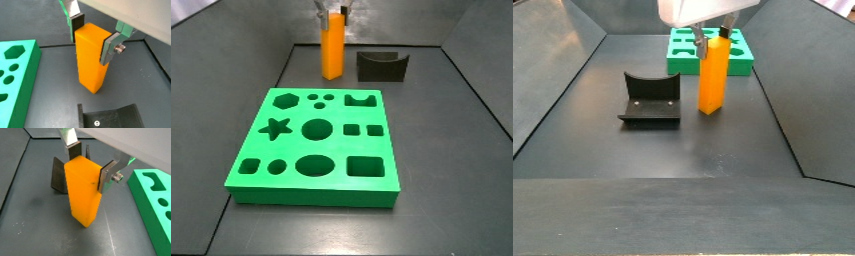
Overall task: Pick up the rectangle object. Move up. Move to above the board. Insert the rectangle object.
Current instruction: Pick up the rectangle object.
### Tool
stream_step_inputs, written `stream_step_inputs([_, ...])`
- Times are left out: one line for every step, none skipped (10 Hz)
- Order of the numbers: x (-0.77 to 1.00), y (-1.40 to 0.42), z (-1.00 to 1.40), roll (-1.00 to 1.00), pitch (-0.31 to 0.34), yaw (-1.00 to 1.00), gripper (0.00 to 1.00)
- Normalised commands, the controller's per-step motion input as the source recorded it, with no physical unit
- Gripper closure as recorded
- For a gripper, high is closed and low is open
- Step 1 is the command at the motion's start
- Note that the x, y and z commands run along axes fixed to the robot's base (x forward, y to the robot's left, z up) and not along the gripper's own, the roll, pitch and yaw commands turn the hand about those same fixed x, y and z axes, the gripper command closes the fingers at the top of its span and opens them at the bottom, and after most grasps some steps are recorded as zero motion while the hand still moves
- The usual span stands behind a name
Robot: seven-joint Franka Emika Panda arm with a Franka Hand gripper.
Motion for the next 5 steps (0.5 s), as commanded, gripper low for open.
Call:
stream_step_inputs([0.0, -0.1, 0.01, 0.13, 0.02, 0.0, 1.0])
stream_step_inputs([0.0, 0.0, 0.0, 0.0, 0.0, 0.0, 1.0])
stream_step_inputs([0.0, 0.0, 0.0, 0.0, 0.0, 0.0, 1.0])
stream_step_inputs([0.0, 0.0, 0.0, 0.0, 0.0, 0.0, 1.0])
stream_step_inputs([0.0, 0.0, 0.0, 0.0, 0.0, 0.0, 1.0])
